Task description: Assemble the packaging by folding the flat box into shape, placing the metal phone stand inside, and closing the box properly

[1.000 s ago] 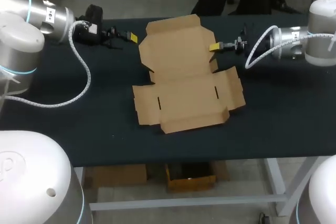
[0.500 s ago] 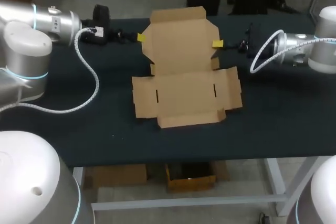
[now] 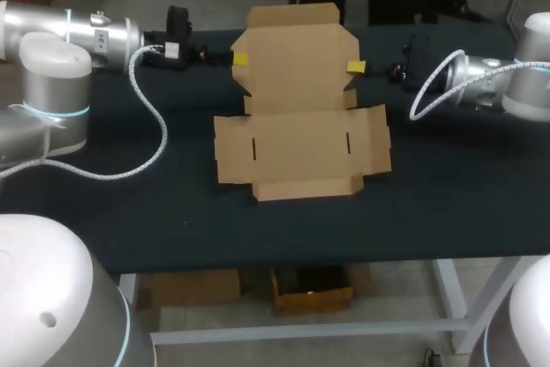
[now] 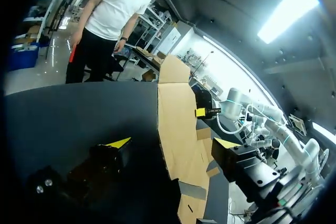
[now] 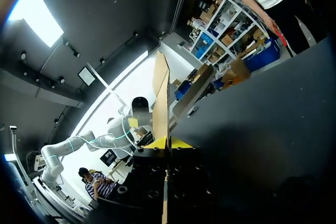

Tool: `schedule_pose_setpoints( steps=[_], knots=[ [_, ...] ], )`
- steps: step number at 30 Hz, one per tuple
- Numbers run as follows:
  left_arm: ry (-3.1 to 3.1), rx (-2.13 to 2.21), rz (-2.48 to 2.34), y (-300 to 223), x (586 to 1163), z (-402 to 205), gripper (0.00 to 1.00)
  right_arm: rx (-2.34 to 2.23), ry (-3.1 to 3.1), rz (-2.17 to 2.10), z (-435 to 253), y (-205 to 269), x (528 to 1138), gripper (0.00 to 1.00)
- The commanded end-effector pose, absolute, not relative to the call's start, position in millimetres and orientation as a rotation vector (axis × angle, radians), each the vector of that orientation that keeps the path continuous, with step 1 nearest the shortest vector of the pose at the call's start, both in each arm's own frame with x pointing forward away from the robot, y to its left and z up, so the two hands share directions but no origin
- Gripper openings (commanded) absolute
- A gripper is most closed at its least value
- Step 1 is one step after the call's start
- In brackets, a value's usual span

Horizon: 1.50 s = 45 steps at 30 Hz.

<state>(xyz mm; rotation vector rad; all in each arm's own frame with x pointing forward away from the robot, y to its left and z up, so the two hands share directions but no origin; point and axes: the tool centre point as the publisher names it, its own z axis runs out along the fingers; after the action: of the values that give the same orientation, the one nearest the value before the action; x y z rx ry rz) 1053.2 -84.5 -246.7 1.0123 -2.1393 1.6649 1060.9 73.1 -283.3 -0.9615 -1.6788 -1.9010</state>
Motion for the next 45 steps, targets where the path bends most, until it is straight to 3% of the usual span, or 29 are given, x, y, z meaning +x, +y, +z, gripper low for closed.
schedule_pose_setpoints(
  steps=[1,14,33,36,38,42,45],
  knots=[
    [-2.125,0.982,1.663,-84,1058,-248,1.00,-0.929,-1.681,-1.920,-282,72,1063,0.00],
    [-2.125,0.982,1.663,-84,1058,-248,1.00,-0.900,-1.698,-1.946,-279,78,1068,0.00],
    [-2.147,0.656,1.851,-121,1098,-248,1.00,-0.890,-1.708,-1.996,-270,77,1067,0.00],
    [-2.153,0.637,1.844,-127,1100,-248,0.96,-0.889,-1.707,-1.999,-269,78,1069,0.00],
    [-2.155,0.623,1.841,-130,1101,-248,0.84,-0.887,-1.708,-2.002,-268,78,1070,0.00],
    [-2.153,0.601,1.843,-133,1100,-248,0.74,-0.893,-1.712,-2.012,-265,78,1073,0.00],
    [-2.156,0.588,1.837,-135,1099,-249,0.75,-0.895,-1.713,-2.017,-263,77,1075,0.00]
  ],
)
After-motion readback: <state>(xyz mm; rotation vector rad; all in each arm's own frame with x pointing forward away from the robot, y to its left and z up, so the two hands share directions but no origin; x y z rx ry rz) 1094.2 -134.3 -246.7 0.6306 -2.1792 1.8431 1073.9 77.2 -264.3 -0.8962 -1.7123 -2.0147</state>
